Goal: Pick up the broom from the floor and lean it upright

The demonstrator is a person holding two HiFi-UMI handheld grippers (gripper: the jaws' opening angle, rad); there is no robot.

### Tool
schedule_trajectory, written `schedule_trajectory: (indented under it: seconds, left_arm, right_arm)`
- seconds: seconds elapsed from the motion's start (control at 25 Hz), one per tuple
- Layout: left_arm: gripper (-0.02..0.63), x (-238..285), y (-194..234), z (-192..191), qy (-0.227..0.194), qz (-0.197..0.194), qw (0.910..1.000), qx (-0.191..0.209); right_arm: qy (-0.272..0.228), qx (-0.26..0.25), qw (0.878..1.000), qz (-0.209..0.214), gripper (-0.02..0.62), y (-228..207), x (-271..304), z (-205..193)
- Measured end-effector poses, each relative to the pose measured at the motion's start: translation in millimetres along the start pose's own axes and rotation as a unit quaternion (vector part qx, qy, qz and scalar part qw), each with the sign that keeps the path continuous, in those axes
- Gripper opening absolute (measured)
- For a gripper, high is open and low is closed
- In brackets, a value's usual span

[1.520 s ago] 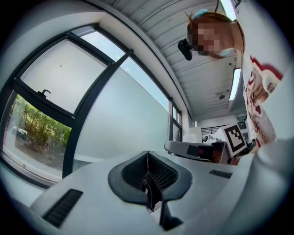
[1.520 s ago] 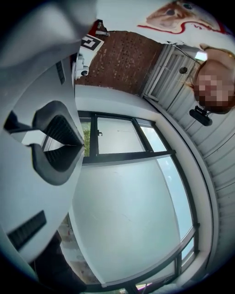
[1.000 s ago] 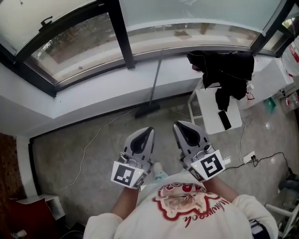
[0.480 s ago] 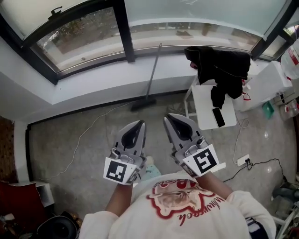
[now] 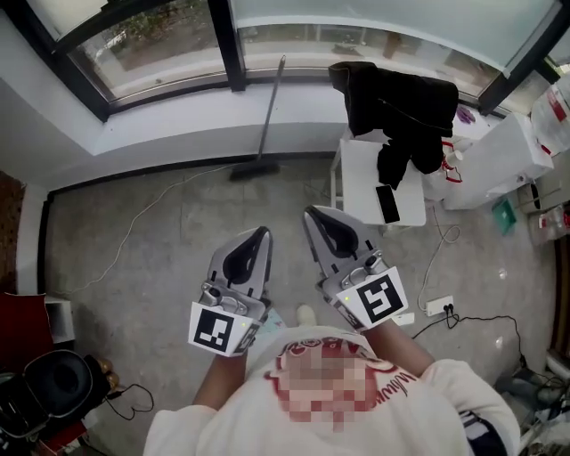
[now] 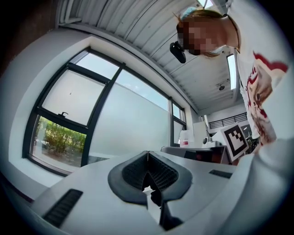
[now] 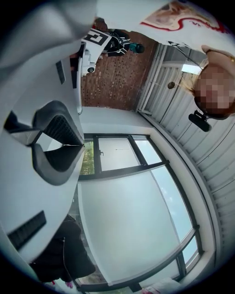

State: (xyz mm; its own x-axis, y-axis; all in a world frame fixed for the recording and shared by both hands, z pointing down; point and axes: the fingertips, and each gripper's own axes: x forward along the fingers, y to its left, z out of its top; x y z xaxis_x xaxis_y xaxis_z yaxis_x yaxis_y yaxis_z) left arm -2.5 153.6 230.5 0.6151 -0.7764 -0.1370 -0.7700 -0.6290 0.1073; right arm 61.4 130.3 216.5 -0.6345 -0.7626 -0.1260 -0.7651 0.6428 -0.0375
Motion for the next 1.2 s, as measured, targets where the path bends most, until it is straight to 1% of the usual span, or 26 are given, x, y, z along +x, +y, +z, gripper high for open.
schedule_trajectory:
  seconds: [0.12,0.24,0.36,0.56,0.68,0.84,1.0,1.08,1.2]
  left_arm:
    - [0.021,-10.5,-32.5,-7.0,0.016,0.008,0.9998,-0.001]
    - [0.021,-22.5,-49.1,-4.1,0.025,0.016,0.9996,0.000]
    - [0.021,-36.1,-57.8,1.8,0.026,0.015,0.9995,0.013]
    - [0.021,-68.2,-73.2,9.5,0.017,0.016,0.9996,0.014]
    - [0.021,-98.0,-82.9,12.8,0.014,0.013,0.9998,0.009]
    - [0.021,-142.3,-97.9,10.0,0.020,0.005,0.9998,-0.005]
    - [0.021,-167.2,-117.9,0.0,0.025,-0.023,0.9993,-0.014]
    - [0.021,-172.4,-127.7,-3.5,0.027,-0.034,0.9989,-0.017]
    - [0.021,-176.0,-141.0,3.2,0.019,-0.037,0.9990,-0.016]
  right_arm:
    - [0.012,0.018,1.000,0.005,0.024,0.6,-23.6,-3.6]
    - [0.002,0.030,0.999,0.016,0.024,10.1,-33.8,4.0]
    - [0.001,0.021,0.999,0.025,0.025,18.4,-41.2,6.6]
    - [-0.002,-0.003,1.000,0.028,0.025,47.3,-58.3,16.0]
    - [-0.004,-0.007,1.000,0.016,0.025,72.0,-73.0,18.7]
    - [0.015,-0.007,1.000,-0.019,0.024,104.7,-107.9,12.7]
    - [0.043,0.001,0.998,-0.049,0.023,130.8,-147.7,0.4]
    - [0.043,0.002,0.998,-0.049,0.025,140.8,-161.0,0.9]
    - [0.027,-0.015,0.999,-0.029,0.025,152.2,-170.1,11.2]
